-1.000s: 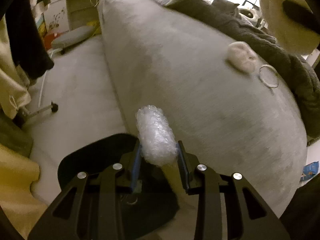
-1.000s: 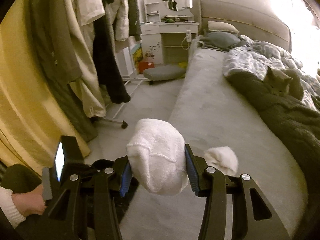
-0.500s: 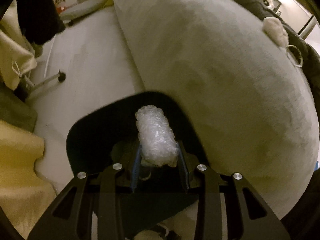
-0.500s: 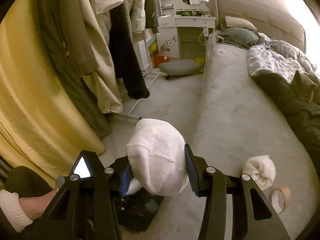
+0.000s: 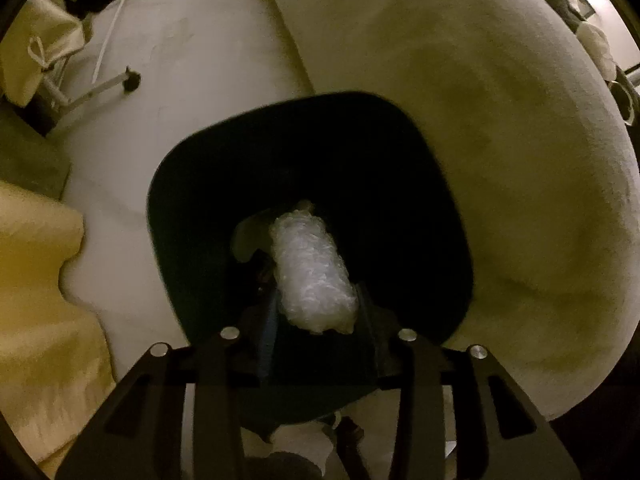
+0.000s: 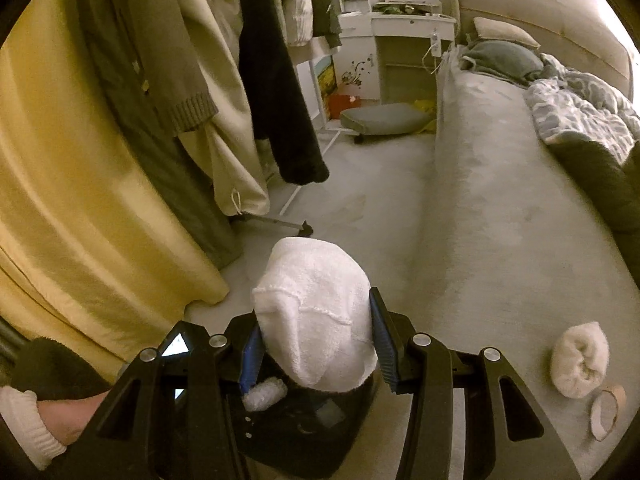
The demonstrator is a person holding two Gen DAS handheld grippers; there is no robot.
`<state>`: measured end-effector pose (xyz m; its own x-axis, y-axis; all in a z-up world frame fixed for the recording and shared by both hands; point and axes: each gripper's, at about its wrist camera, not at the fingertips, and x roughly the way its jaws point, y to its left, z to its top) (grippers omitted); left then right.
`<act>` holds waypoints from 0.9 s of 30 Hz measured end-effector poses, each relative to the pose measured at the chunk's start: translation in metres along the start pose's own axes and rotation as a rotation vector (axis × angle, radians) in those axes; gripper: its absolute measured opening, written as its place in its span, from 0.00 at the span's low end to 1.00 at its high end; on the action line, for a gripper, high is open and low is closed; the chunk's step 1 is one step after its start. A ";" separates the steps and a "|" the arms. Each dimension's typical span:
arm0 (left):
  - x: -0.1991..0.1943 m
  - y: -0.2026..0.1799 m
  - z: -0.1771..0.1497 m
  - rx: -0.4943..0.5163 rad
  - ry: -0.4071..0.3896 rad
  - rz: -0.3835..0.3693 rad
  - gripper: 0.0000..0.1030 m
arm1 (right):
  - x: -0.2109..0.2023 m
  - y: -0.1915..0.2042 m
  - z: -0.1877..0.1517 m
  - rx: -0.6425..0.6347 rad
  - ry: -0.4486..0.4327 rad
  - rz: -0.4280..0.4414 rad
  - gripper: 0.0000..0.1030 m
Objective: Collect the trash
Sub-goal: 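Carry the bubble wrap roll and white ball over the black bin, then open the left tool to drop the bubble wrap roll into the bin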
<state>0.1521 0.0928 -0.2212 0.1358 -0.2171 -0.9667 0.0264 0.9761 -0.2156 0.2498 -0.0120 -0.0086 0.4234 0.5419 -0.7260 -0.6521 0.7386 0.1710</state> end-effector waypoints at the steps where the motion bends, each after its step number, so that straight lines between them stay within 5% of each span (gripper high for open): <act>1: -0.001 0.004 -0.003 -0.006 0.001 -0.002 0.44 | 0.004 0.002 0.000 -0.002 0.008 0.001 0.47; 6: -0.013 0.018 -0.004 -0.026 -0.039 -0.017 0.57 | 0.027 0.010 -0.001 -0.001 0.061 -0.003 0.47; 17: -0.052 0.041 -0.006 -0.062 -0.156 -0.012 0.67 | 0.084 0.022 -0.019 0.016 0.195 -0.013 0.47; 27: -0.111 0.056 -0.009 -0.072 -0.390 0.037 0.79 | 0.136 0.032 -0.045 0.009 0.327 -0.050 0.47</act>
<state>0.1294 0.1710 -0.1275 0.5015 -0.1502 -0.8520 -0.0529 0.9776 -0.2036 0.2579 0.0675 -0.1323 0.2290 0.3486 -0.9088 -0.6296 0.7651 0.1348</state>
